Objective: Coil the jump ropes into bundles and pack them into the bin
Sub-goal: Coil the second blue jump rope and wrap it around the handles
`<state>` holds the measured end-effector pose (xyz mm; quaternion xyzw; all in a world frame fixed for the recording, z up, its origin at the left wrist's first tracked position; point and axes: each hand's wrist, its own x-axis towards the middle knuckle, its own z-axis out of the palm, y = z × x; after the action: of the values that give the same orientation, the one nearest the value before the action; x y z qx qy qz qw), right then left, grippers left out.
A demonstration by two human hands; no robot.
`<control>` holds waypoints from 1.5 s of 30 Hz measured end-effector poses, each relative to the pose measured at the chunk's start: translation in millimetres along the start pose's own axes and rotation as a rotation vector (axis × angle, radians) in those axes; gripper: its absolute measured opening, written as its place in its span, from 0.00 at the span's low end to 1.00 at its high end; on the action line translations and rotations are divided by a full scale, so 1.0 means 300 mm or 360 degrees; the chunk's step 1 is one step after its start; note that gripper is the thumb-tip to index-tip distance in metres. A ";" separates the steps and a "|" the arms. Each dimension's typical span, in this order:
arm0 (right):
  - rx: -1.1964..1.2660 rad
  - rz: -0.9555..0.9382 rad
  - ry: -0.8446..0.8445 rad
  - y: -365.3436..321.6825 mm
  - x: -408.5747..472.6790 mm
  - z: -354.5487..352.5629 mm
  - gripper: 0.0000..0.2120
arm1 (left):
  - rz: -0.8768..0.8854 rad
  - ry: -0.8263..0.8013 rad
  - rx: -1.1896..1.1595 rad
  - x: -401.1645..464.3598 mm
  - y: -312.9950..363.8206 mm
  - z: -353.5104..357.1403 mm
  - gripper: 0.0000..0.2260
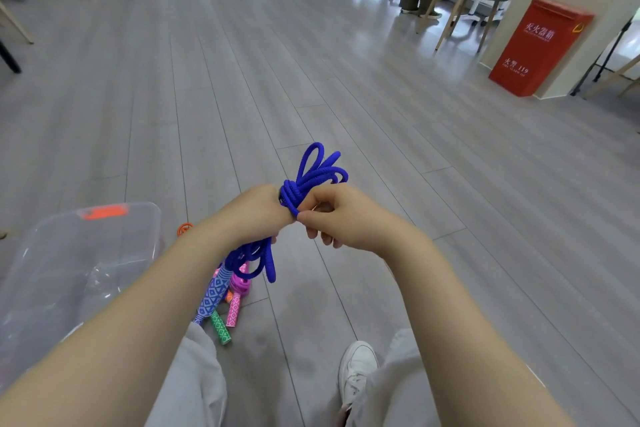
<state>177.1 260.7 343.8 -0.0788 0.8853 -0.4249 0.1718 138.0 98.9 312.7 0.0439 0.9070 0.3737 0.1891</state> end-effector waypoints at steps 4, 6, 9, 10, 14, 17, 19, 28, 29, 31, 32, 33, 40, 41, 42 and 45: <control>-0.0038 0.0051 -0.0013 0.022 0.015 -0.011 0.10 | -0.0017 -0.0235 -0.0270 -0.026 -0.006 -0.047 0.04; 0.0030 0.0035 -0.0021 0.025 0.018 -0.009 0.12 | -0.0020 -0.0322 -0.0529 -0.037 0.001 -0.060 0.03; 0.0205 -0.0036 0.0064 0.010 0.027 -0.001 0.14 | 0.0057 -0.0349 -0.0966 -0.043 0.026 -0.061 0.03; 0.0248 -0.0051 0.0092 0.002 0.031 0.004 0.15 | 0.0086 -0.0319 -0.1066 -0.040 0.032 -0.057 0.03; 0.0350 -0.0037 0.0119 -0.014 0.038 0.026 0.15 | 0.0100 -0.0173 -0.1210 -0.034 0.038 -0.038 0.04; 0.0421 0.0005 0.0099 -0.010 0.033 0.015 0.17 | 0.0143 -0.0176 -0.1223 -0.048 0.046 -0.036 0.08; 0.0447 -0.0011 0.0032 -0.004 0.027 -0.001 0.16 | 0.0182 -0.0171 -0.1227 -0.060 0.056 -0.040 0.09; 0.0298 -0.0056 -0.0210 0.012 0.004 -0.036 0.03 | 0.0265 -0.0418 -0.1265 -0.086 0.072 -0.044 0.14; 0.0335 -0.0061 -0.0234 0.012 0.001 -0.040 0.04 | 0.0269 -0.0428 -0.1264 -0.088 0.074 -0.046 0.13; 0.0378 -0.0080 -0.0268 0.012 -0.003 -0.046 0.05 | 0.0295 -0.0459 -0.1267 -0.091 0.078 -0.046 0.13; 0.0372 -0.0099 -0.0279 0.011 -0.005 -0.047 0.05 | 0.0315 -0.0477 -0.1268 -0.093 0.080 -0.045 0.13; 0.0353 -0.0117 -0.0287 0.008 -0.007 -0.048 0.05 | 0.0331 -0.0490 -0.1266 -0.095 0.082 -0.043 0.13; 0.0096 -0.0055 -0.0221 0.010 -0.015 -0.071 0.10 | 0.0368 -0.0496 -0.0950 -0.094 0.071 -0.042 0.14; 0.0042 -0.0020 -0.0202 0.015 -0.014 -0.071 0.09 | 0.0350 -0.0465 -0.0874 -0.095 0.070 -0.041 0.14; -0.0012 0.0018 -0.0182 0.019 -0.012 -0.069 0.08 | 0.0330 -0.0436 -0.0811 -0.096 0.070 -0.038 0.14; -0.0092 0.0135 -0.0124 0.023 -0.002 -0.061 0.10 | 0.0291 -0.0366 -0.0682 -0.090 0.075 -0.028 0.11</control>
<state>170.9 278.4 349.0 -0.0626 0.8923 -0.3881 0.2218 158.4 103.4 342.1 0.1270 0.7720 0.5653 0.2614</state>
